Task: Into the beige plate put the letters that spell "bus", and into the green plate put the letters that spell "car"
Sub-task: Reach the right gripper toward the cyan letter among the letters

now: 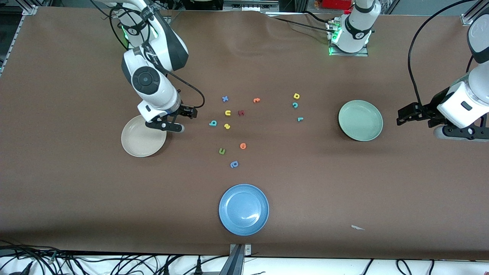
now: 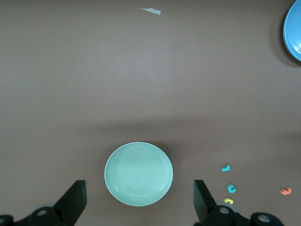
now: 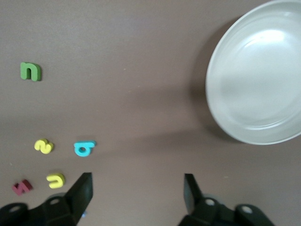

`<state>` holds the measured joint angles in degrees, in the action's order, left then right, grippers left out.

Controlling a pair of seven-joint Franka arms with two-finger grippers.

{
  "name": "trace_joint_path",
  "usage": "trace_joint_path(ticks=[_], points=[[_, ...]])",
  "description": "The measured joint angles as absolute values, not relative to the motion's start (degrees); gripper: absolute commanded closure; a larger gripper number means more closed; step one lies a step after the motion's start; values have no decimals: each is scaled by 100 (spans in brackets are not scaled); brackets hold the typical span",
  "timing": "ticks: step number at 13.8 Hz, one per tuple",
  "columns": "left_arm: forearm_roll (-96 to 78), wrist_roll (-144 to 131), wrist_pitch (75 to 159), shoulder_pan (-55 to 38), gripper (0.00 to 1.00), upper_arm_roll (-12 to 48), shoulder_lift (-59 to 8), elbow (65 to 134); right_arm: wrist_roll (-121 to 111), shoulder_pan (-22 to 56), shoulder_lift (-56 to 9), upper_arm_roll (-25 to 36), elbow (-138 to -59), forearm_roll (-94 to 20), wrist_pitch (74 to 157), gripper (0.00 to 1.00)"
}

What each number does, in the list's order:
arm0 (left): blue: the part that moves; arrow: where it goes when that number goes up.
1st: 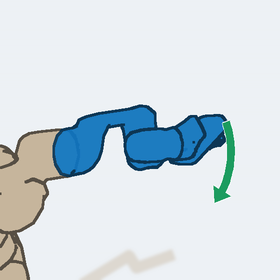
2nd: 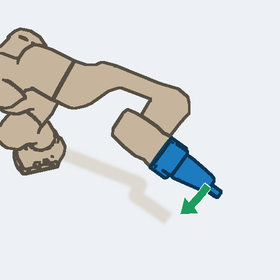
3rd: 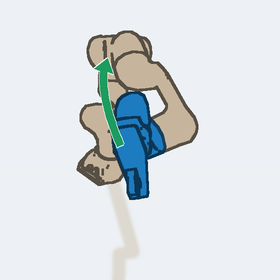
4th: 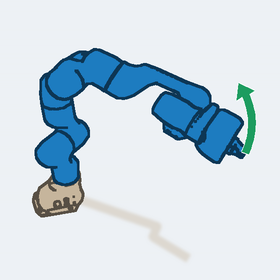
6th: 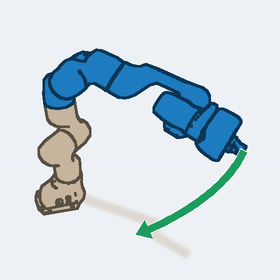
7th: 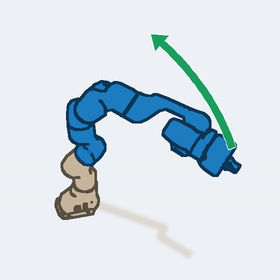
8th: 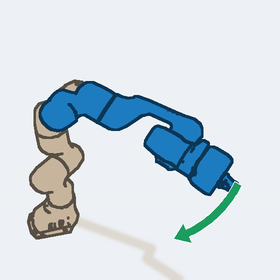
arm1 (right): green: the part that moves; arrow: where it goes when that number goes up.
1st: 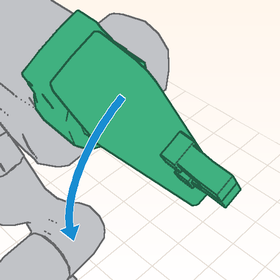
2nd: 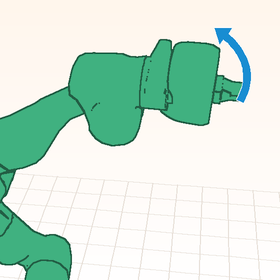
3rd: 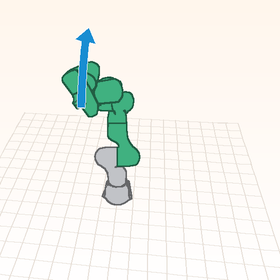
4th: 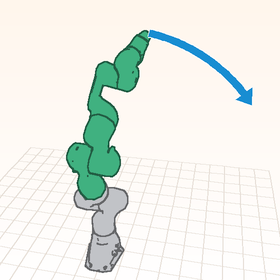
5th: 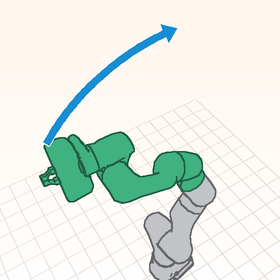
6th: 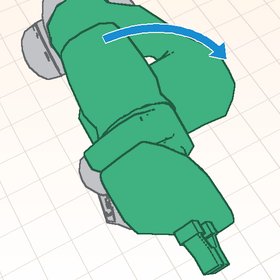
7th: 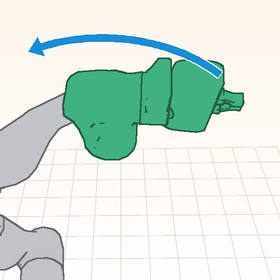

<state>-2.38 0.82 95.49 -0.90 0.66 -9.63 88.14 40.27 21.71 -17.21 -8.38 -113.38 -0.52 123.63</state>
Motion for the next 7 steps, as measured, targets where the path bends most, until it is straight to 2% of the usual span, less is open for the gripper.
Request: trace_joint_path(ticks=[7], points=[[-238,82,9200,-1,0,64,-975,8821,6122,2715,-2391,-888,-11354,-51,13434,35]])
